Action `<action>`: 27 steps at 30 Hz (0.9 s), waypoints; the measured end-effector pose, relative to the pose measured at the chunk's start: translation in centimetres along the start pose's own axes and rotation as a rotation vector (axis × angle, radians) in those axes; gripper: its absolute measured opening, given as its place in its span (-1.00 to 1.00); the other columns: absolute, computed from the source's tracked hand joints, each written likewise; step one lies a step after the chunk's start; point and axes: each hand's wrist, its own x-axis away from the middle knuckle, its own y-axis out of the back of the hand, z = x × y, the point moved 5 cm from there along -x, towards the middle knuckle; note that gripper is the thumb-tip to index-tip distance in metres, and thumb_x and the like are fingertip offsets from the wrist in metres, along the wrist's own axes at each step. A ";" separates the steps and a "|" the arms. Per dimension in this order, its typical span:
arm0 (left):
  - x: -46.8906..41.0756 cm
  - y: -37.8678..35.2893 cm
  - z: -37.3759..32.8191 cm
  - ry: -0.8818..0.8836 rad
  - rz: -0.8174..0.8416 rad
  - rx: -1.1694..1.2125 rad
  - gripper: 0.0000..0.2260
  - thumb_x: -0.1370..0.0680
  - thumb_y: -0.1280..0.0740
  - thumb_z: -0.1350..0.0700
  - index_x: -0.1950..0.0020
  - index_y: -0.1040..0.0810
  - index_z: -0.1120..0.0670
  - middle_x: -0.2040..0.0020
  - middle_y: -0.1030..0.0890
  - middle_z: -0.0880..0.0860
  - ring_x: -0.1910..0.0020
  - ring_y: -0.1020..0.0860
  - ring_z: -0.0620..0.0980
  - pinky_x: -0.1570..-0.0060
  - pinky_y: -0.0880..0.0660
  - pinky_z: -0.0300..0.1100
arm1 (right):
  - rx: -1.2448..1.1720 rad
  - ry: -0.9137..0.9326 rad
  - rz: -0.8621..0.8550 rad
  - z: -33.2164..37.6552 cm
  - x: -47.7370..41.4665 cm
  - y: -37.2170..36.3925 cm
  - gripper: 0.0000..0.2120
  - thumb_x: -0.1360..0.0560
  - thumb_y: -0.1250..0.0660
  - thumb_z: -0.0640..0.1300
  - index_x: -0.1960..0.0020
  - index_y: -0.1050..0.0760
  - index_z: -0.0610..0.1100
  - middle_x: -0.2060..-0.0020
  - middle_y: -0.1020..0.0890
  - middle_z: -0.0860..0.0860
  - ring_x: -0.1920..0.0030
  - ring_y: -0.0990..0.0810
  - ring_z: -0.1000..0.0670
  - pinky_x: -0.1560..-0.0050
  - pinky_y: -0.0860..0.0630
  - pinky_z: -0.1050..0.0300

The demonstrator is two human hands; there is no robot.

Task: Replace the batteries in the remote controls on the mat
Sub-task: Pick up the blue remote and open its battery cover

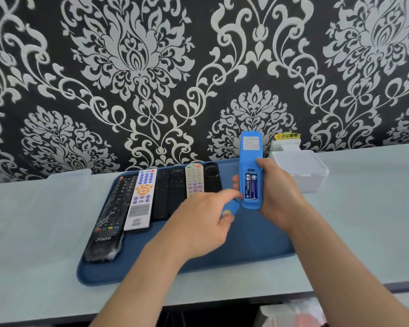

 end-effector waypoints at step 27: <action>-0.8 1.2 -0.8 0.007 -0.388 0.038 -0.78 -0.43 -0.43 0.18 0.04 -0.43 0.00 0.13 -0.49 -0.14 0.13 -0.41 -0.16 0.15 -0.32 -0.33 | 0.173 0.138 0.074 -1.3 0.9 -2.5 -0.82 -0.52 -0.07 -0.20 0.11 -0.44 -0.15 0.33 -0.49 -0.08 0.24 -0.41 -0.12 0.37 -0.38 0.10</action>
